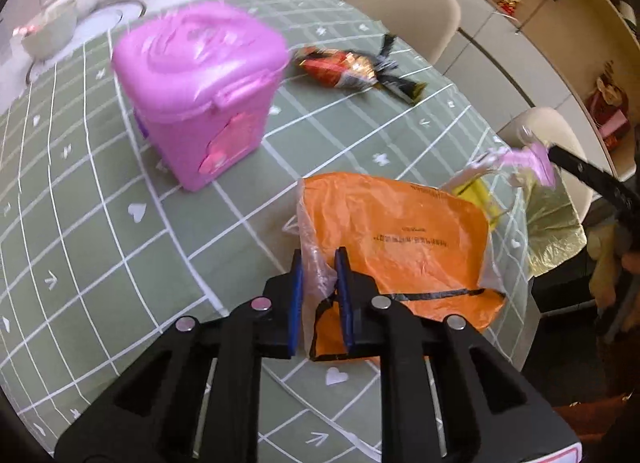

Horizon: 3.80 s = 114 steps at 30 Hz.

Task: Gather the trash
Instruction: 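Carry the orange bag and pink wrapper over the bin with both tools, then open the left tool to drop the orange bag while the right tool drops the pink wrapper, then move both tools back over the table toward the red snack packet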

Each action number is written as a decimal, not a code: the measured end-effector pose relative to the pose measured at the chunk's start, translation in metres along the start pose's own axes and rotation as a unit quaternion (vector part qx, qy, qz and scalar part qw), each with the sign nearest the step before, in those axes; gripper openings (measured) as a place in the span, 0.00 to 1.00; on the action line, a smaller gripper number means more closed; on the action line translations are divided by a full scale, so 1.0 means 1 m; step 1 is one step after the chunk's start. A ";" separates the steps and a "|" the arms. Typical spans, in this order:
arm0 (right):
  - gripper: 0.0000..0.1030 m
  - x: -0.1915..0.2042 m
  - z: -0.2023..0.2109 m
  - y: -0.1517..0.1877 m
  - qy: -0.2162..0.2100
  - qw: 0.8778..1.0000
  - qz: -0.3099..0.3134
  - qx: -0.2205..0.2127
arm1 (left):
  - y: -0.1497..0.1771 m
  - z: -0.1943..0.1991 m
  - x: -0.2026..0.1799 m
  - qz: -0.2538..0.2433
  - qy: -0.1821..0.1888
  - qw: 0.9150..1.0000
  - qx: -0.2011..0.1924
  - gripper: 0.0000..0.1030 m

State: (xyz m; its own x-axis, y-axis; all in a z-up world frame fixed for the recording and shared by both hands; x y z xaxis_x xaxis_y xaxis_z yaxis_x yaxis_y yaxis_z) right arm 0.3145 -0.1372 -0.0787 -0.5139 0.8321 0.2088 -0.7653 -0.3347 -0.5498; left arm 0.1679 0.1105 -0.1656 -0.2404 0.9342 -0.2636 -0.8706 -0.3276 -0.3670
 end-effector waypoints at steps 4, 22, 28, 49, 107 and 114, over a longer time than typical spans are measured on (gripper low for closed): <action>0.38 -0.001 0.034 0.018 0.017 1.000 0.010 -0.020 | -0.012 0.026 -0.016 -0.016 0.009 0.999 -0.031 0.12; 0.38 -0.051 0.149 0.072 0.086 0.993 0.001 -0.085 | -0.100 0.112 -0.175 -0.126 0.081 0.977 -0.152 0.12; 0.38 -0.104 0.165 0.090 0.100 0.991 -0.034 -0.079 | -0.111 0.081 -0.256 -0.170 0.099 0.970 -0.143 0.13; 0.38 -0.228 0.180 0.110 0.124 0.986 -0.078 -0.074 | -0.124 -0.116 -0.445 -0.226 0.096 0.969 -0.024 0.14; 0.48 -0.113 0.039 0.024 0.078 0.996 -0.045 -0.025 | -0.120 -0.020 -0.054 -0.018 0.037 0.993 -0.113 0.42; 0.48 -0.082 -0.003 -0.007 0.059 0.998 0.004 -0.020 | -0.144 -0.047 -0.035 -0.037 0.003 0.994 -0.103 0.42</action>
State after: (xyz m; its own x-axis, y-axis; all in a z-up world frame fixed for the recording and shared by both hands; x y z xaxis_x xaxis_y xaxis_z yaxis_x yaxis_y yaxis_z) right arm 0.3627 -0.2022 -0.0943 -0.4687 0.8765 0.1096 -0.7444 -0.3252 -0.5831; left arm 0.3214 0.1183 -0.1457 -0.1764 0.9559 -0.2346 -0.7787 -0.2813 -0.5608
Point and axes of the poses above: each gripper's, at about its wrist camera, not at the fingertips, and z roughly against the way its jaws point, x to its left, y to its underside, the point moved 10 cm from there along -z, roughly the way its jaws point, and after that the axes turned 3 degrees about x, right-handed, at the moved point
